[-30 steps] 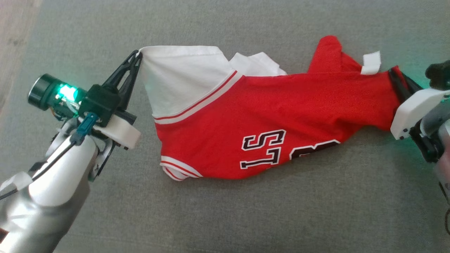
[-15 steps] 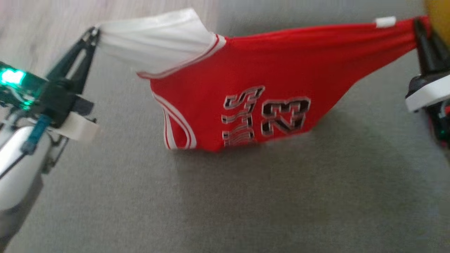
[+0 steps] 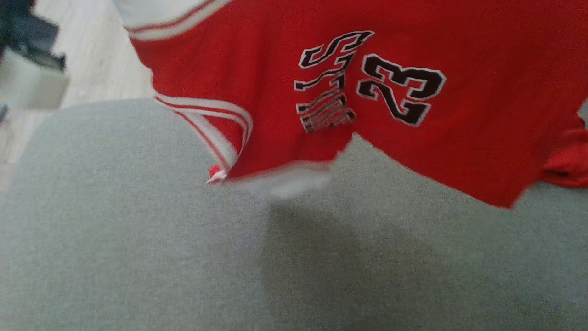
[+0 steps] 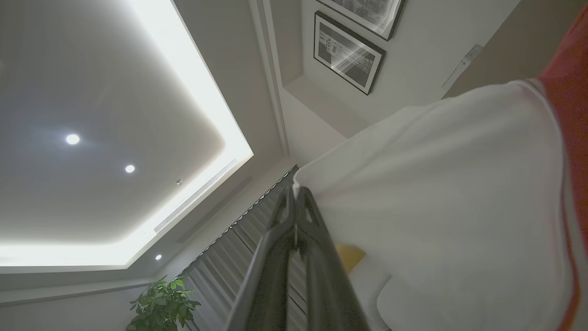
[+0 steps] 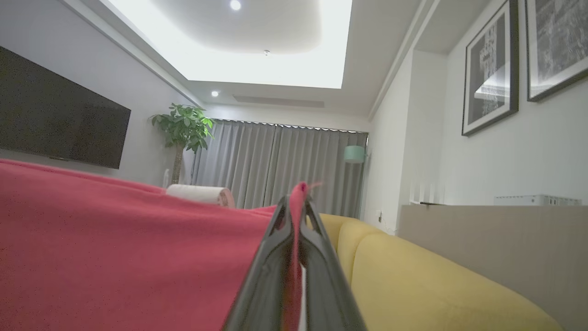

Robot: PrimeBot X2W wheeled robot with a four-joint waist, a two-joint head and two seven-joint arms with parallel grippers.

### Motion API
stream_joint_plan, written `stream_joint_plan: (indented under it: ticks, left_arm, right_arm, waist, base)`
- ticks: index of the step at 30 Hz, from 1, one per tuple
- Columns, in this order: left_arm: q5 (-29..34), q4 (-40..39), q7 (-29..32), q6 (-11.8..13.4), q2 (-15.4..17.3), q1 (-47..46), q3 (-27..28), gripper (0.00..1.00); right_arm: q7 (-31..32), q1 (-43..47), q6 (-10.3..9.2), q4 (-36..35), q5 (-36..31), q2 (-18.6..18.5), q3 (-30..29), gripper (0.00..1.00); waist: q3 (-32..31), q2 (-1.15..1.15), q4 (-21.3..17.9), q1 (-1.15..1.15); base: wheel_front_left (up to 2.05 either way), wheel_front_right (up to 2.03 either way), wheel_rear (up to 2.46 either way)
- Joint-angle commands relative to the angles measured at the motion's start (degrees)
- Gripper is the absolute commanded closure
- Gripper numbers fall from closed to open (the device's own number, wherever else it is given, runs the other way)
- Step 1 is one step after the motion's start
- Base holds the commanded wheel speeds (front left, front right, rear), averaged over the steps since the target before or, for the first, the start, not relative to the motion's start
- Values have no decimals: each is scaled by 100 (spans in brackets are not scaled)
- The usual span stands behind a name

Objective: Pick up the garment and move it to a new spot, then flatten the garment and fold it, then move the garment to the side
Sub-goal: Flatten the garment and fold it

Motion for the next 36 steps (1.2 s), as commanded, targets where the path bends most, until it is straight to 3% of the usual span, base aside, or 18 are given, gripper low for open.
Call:
stream_joint_plan:
  ticks: [1,9,15,19,23,26,31,36]
  left_arm:
    - [34,-3,86,-34,232,-526,338,100]
    - [45,874,190,-361,-30,-1318,195,100]
    - [420,2060,-218,-402,-248,-1959,-5,100]
    - [1059,2600,-722,-114,-365,-2691,-168,100]
    - [1338,2909,-1135,182,-696,-3371,-202,100]
    - [1337,3039,-1262,258,-884,-3536,-235,100]
    - [1175,2944,-1311,244,-946,-2978,-382,100]
    - [955,2322,-1314,551,-774,-1771,-402,100]
  right_arm:
    - [118,-368,-4,-200,-75,-39,-12,100]
    - [512,-1095,-4,256,-102,396,217,100]
    - [113,-1878,-4,1162,-348,831,384,100]
    - [-311,-2510,-4,1640,-320,1050,366,100]
    - [-699,-3127,-4,1963,-457,898,229,100]
    - [-837,-3338,-4,2118,-679,790,173,100]
    - [-887,-3071,-4,2408,-810,744,350,100]
    - [-896,-2457,-4,2551,-878,708,424,100]
  waist:
    - [130,0,-79,1]
    - [877,0,-134,1]
    - [1675,0,-88,1]
    - [2183,0,10,1]
    - [2546,0,182,1]
    - [2694,0,288,1]
    - [2819,0,423,1]
    - [2807,0,517,1]
  base:
    - [0,0,0]
    - [0,0,0]
    - [0,0,0]
    - [0,0,0]
    - [0,0,0]
    - [0,0,0]
    - [0,0,0]
    - [0,0,0]
